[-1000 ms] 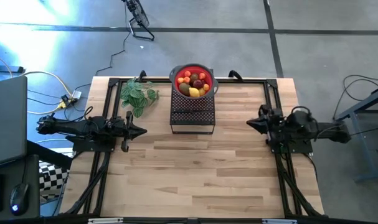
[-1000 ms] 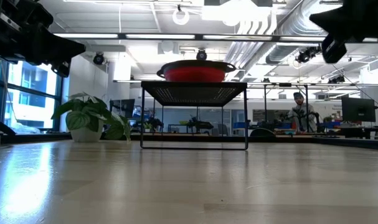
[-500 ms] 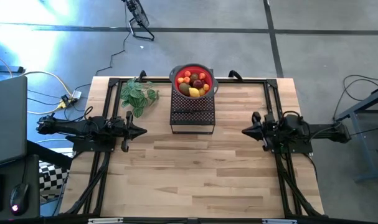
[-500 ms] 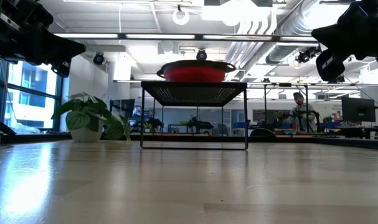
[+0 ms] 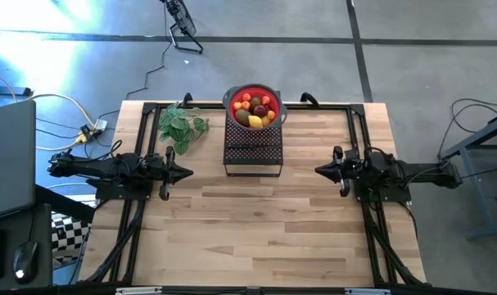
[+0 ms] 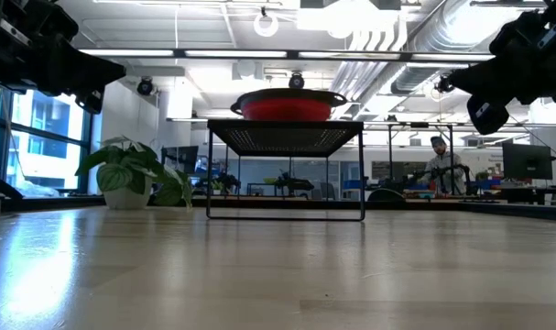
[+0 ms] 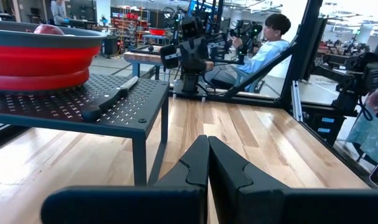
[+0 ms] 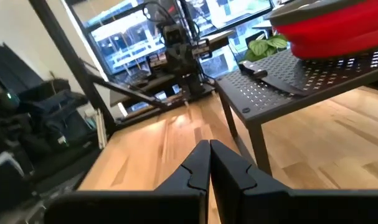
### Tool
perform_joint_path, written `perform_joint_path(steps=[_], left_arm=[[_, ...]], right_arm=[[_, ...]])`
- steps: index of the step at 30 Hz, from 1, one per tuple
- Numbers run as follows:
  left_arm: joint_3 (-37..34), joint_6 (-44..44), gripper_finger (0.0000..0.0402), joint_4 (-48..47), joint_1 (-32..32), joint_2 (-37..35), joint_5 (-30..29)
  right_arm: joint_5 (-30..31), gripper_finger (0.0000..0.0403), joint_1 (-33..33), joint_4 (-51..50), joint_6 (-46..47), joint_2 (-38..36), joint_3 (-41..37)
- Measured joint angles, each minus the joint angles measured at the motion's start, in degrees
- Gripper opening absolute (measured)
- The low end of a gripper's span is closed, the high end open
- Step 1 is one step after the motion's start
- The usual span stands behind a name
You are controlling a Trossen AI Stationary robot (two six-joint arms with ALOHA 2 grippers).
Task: Pick & Place Fruit
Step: Return to Home Position
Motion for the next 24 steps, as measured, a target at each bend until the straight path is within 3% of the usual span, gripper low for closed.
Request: perform_joint_path(steps=[24], left_arm=[[0.0, 0.0, 0.0000, 0.0, 0.0, 0.0, 0.0]], right_arm=[[-1.5, 0.0004, 0.0, -0.2, -1.5, 0.5, 0.0]])
